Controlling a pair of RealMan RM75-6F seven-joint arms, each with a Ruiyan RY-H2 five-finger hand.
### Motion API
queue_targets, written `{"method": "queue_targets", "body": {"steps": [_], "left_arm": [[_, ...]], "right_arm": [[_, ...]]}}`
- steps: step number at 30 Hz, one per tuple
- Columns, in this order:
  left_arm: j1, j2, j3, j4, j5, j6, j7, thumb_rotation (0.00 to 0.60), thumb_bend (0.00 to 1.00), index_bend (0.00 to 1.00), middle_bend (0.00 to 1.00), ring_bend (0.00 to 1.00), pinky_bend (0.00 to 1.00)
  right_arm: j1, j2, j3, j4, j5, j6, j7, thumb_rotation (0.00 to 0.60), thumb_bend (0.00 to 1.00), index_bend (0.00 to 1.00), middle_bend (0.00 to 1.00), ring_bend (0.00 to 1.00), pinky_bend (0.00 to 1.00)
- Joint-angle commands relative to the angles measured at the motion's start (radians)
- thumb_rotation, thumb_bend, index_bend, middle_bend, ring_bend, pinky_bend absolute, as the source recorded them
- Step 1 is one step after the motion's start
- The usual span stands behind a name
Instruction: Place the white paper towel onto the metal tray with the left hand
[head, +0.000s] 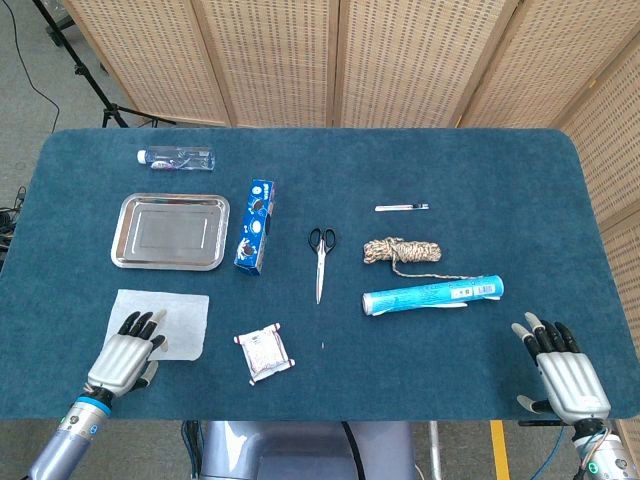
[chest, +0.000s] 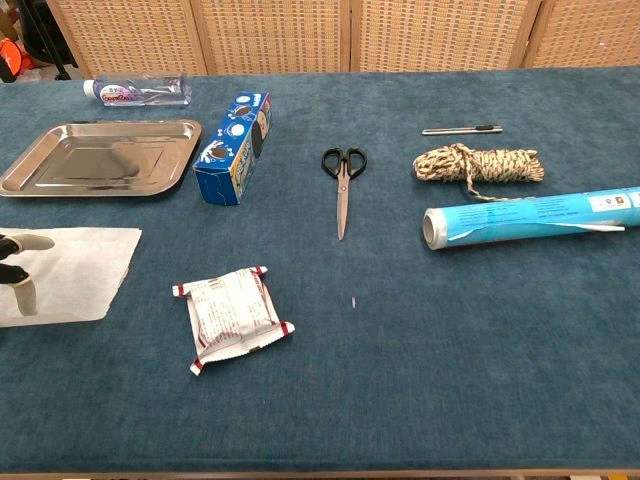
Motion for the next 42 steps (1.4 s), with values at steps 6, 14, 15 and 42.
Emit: {"method": "queue_targets", "body": {"steps": [6,14,15,42], "left_arm": [[0.002,-0.009,0.001,0.004,0.004,0.01,0.0,0.596,0.53,0.49,0.0,0.0,0.0],[0.005,-0.004,-0.002,-0.005,0.015,0.029,-0.002,0.6,0.54,0.53,0.0,0.0,0.0],[0.006,-0.003,-0.003,-0.006,0.016,0.032,-0.003,0.6,0.54,0.54,0.0,0.0,0.0],[0.01,0.091,-0.043,-0.095,0.05,0.122,0.027,0.6,0.58,0.58,0.0,0.0,0.0]], "right_arm": [[-0.001,0.0,0.001,0.001,-0.002,0.002,0.004,0.6,0.0,0.1,0.0,0.0,0.0],[-0.002,0.0,0.001,0.001,-0.005,0.003,0.004,0.6,0.0,0.1,0.0,0.0,0.0],[-0.002,0.0,0.001,0.001,-0.005,0.003,0.003,0.6,0.0,0.1,0.0,0.0,0.0],[-0.006,0.002,0.003,-0.001,-0.006,0.008,0.006,0.6,0.0,0.1,0.0,0.0,0.0]]}}
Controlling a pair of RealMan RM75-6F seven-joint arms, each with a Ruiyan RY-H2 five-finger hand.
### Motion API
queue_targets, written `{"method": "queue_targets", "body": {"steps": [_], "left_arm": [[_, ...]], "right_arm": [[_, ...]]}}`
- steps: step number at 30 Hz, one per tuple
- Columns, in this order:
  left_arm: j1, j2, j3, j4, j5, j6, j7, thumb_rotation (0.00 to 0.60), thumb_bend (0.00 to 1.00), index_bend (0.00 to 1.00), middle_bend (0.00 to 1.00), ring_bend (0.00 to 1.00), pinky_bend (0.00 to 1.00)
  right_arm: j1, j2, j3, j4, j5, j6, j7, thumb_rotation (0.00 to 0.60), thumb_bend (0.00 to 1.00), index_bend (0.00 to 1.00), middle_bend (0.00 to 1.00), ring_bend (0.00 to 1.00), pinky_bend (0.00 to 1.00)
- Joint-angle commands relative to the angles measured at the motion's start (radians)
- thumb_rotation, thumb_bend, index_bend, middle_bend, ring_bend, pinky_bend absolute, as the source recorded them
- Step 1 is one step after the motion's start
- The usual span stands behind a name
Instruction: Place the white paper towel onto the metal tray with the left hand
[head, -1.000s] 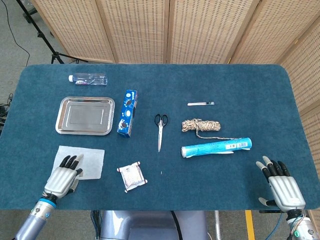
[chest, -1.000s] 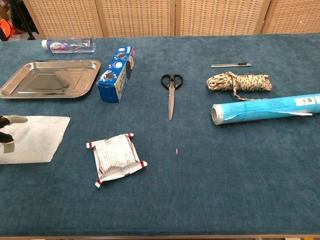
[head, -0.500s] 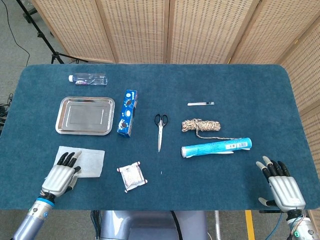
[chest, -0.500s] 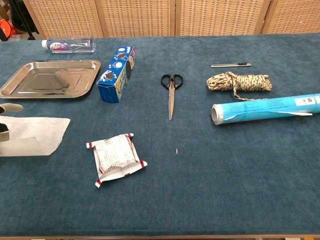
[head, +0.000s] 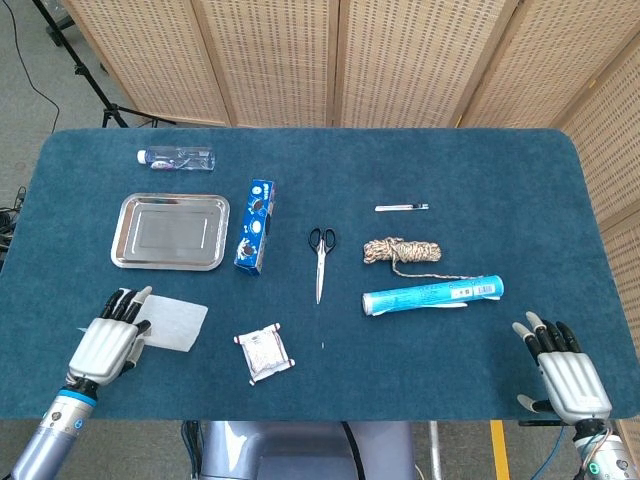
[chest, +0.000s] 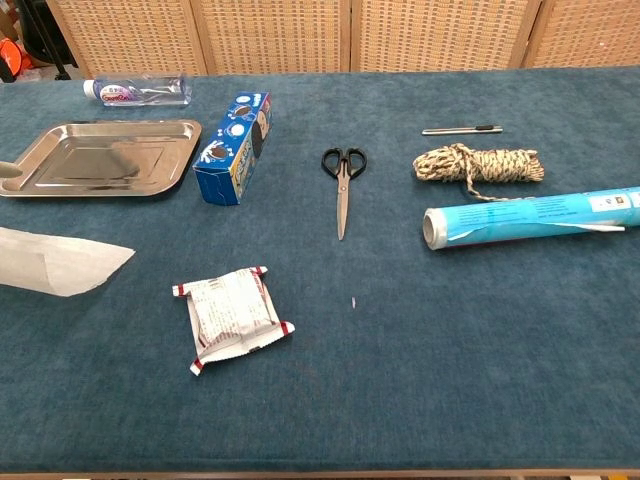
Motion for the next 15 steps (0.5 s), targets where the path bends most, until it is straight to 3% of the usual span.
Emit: {"method": "queue_targets", "body": {"steps": [1,15], "left_arm": [[-0.001,0.006,-0.007,-0.005,0.001,0.008,0.007,0.6,0.59,0.58,0.0,0.0,0.0],[-0.016,0.044,-0.06,-0.036,0.003,0.055,0.056,0.6,0.59,0.59,0.0,0.0,0.0]], "right_arm": [[0.0,0.0,0.001,0.0,0.0,0.001,0.001,0.6,0.0,0.1,0.0,0.0,0.0],[-0.001,0.0,0.002,0.001,0.001,0.001,0.003,0.6,0.0,0.1,0.0,0.0,0.0]]}}
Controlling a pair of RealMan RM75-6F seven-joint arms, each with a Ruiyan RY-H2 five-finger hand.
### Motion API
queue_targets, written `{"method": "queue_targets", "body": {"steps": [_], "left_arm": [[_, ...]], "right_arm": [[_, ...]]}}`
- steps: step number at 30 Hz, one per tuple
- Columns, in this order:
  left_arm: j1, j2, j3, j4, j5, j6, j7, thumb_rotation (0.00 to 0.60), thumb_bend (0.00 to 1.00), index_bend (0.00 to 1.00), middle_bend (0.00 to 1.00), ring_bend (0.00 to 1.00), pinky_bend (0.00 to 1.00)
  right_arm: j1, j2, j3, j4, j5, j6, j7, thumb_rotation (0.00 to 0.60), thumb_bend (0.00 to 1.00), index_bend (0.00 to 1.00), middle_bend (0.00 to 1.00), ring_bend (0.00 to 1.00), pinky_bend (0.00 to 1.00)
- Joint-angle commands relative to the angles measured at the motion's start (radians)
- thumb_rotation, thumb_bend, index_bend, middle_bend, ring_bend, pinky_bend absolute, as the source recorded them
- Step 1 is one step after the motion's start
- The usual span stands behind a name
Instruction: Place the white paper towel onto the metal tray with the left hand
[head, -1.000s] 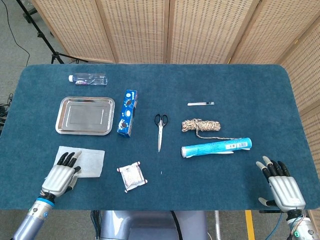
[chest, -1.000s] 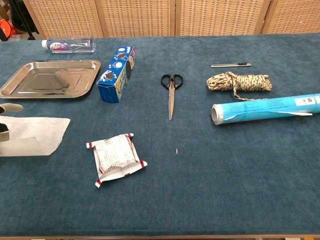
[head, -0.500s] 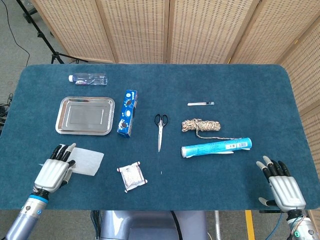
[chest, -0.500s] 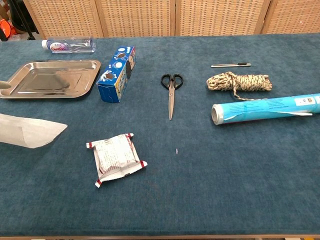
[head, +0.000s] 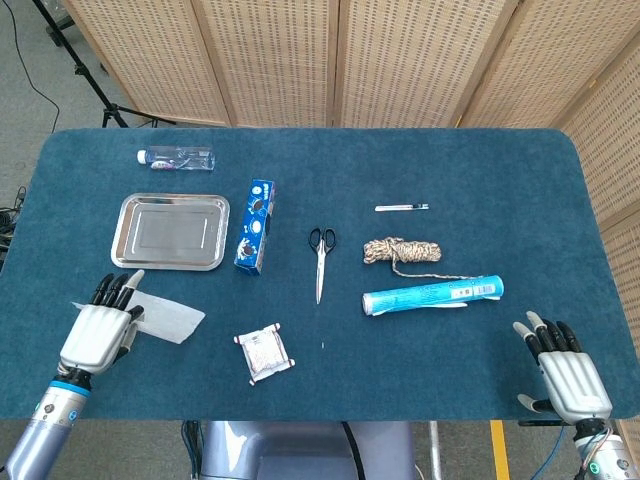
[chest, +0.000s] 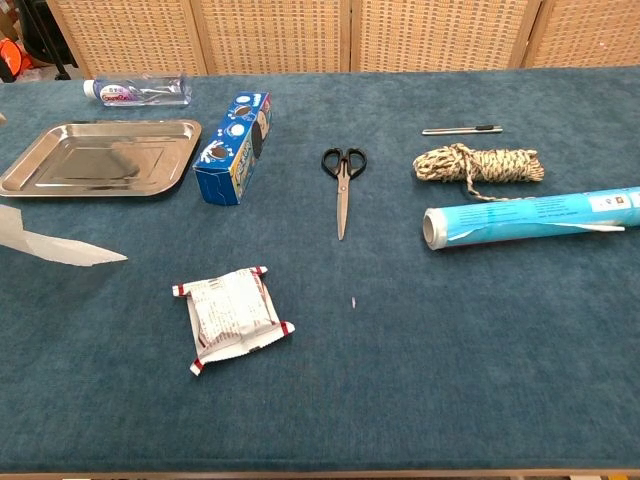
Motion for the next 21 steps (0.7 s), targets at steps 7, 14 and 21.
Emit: {"method": "queue_targets", "body": {"steps": [7,14,21], "left_arm": [[-0.022,0.043,-0.056,-0.017,-0.02,0.027,0.041,0.6,0.59,0.59,0.0,0.0,0.0],[-0.055,0.069,-0.102,-0.012,-0.07,0.015,0.093,0.6,0.59,0.6,0.0,0.0,0.0],[-0.082,0.068,-0.139,0.007,-0.132,0.005,0.12,0.6,0.59,0.6,0.0,0.0,0.0]], "right_arm": [[0.001,0.0,0.0,0.001,0.001,-0.003,0.0,0.6,0.0,0.1,0.0,0.0,0.0],[0.001,0.0,0.001,0.001,0.002,-0.002,0.001,0.6,0.0,0.1,0.0,0.0,0.0],[0.001,-0.002,0.002,0.003,0.004,-0.004,-0.001,0.6,0.0,0.1,0.0,0.0,0.0]]}}
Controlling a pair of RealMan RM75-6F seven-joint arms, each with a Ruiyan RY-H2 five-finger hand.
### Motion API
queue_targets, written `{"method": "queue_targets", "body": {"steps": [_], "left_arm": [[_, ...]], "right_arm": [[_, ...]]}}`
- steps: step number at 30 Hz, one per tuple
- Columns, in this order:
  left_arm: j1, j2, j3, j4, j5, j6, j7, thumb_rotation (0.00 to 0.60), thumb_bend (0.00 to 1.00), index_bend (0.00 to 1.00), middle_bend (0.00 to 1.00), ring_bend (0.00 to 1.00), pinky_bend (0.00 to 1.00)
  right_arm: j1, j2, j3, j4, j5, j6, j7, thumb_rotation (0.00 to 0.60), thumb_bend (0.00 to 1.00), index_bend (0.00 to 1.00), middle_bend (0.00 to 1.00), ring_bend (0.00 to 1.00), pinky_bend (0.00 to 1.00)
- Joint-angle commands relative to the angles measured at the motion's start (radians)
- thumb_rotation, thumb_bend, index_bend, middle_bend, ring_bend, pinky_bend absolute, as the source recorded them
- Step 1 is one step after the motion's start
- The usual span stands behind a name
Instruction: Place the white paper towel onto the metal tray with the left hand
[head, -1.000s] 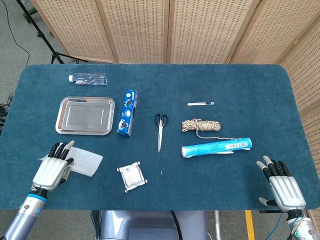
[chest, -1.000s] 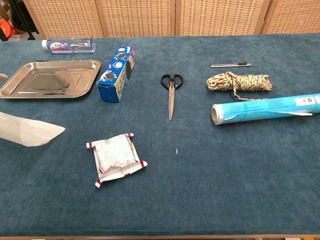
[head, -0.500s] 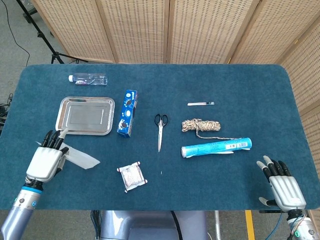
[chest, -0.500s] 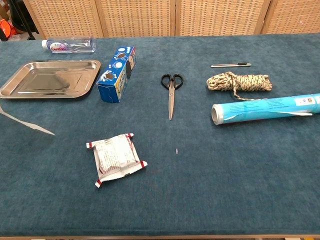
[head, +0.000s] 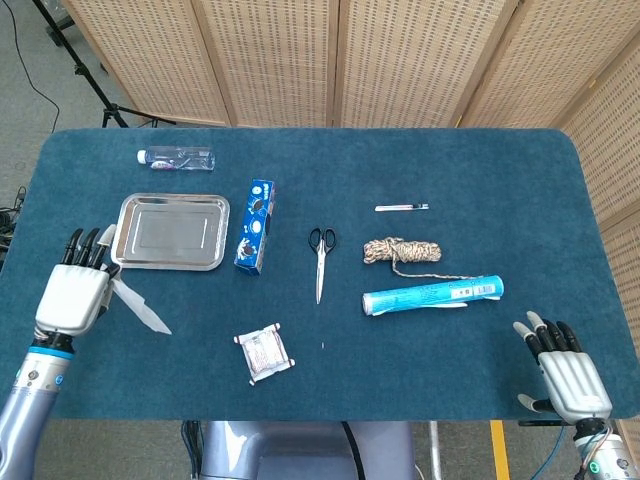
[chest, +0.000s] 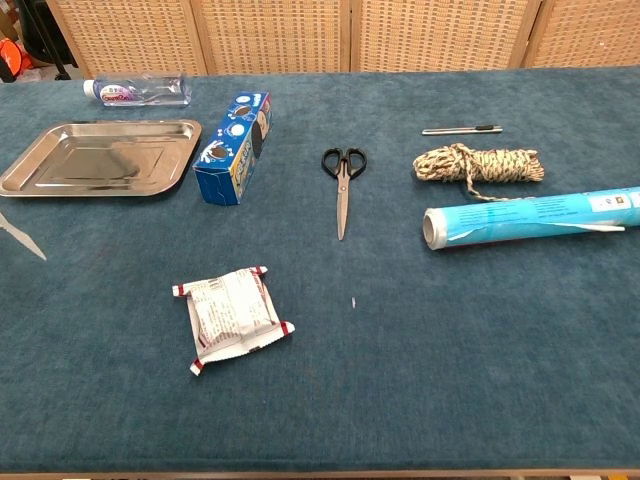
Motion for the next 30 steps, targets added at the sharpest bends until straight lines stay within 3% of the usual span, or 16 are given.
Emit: {"method": "queue_targets", "body": {"steps": [1,15,30], "left_arm": [[-0.015,-0.003,-0.019,0.015,-0.035,-0.009,0.014,0.6,0.59,0.6,0.0,0.0,0.0],[-0.087,-0.034,-0.088,0.068,-0.128,-0.008,0.079,0.6,0.59,0.61,0.0,0.0,0.0],[-0.202,-0.167,-0.147,0.236,-0.285,-0.037,0.164,0.6,0.59,0.62,0.0,0.0,0.0]], "right_arm": [[0.0,0.0,0.0,0.0,0.0,0.001,0.0,0.6,0.0,0.1,0.0,0.0,0.0],[0.0,-0.003,0.0,0.002,-0.001,0.0,-0.001,0.6,0.0,0.1,0.0,0.0,0.0],[0.007,-0.006,0.004,0.009,0.015,-0.014,0.001,0.6,0.0,0.1,0.0,0.0,0.0]]}}
